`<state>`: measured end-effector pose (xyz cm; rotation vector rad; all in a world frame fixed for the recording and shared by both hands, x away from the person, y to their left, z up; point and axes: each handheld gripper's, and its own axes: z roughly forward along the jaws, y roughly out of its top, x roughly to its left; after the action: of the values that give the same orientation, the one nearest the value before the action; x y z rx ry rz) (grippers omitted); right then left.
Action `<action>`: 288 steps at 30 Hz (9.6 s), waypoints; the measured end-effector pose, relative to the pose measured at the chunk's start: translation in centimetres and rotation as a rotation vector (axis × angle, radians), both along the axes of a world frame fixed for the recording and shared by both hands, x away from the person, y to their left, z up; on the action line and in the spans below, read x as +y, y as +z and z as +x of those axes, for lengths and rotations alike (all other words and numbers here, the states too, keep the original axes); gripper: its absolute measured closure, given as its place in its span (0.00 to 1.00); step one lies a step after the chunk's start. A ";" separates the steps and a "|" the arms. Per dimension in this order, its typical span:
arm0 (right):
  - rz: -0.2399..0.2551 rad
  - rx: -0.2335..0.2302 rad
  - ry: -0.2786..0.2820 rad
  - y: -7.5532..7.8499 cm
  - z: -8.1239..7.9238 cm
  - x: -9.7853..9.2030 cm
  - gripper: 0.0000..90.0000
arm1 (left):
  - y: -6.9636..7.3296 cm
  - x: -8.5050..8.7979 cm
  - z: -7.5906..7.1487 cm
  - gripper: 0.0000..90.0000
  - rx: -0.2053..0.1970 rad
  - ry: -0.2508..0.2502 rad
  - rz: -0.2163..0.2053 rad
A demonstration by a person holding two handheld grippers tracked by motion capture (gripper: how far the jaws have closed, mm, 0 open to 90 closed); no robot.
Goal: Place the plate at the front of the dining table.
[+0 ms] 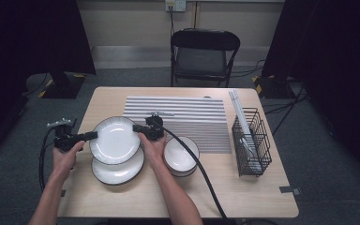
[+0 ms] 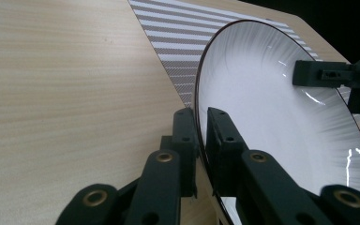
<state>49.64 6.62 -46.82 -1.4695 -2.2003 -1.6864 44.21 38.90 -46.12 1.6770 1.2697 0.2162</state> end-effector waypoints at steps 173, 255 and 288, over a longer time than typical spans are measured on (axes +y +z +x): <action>-0.018 -0.123 -0.169 8.1 2.6 -16.0 0.94 | 6.2 -15.7 7.9 0.94 -0.097 -0.164 -0.003; -0.076 -0.037 -0.114 1.0 3.9 -16.0 0.93 | -2.3 -15.7 9.2 0.89 0.081 -0.179 0.008; -0.028 -0.051 -0.183 2.6 6.4 -15.7 0.91 | 1.3 -14.0 6.1 0.53 -0.020 -0.179 0.035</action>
<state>56.04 -9.12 -44.18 -1.7007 -2.1828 -1.7701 50.30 24.94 -44.77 1.8026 1.1000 0.1475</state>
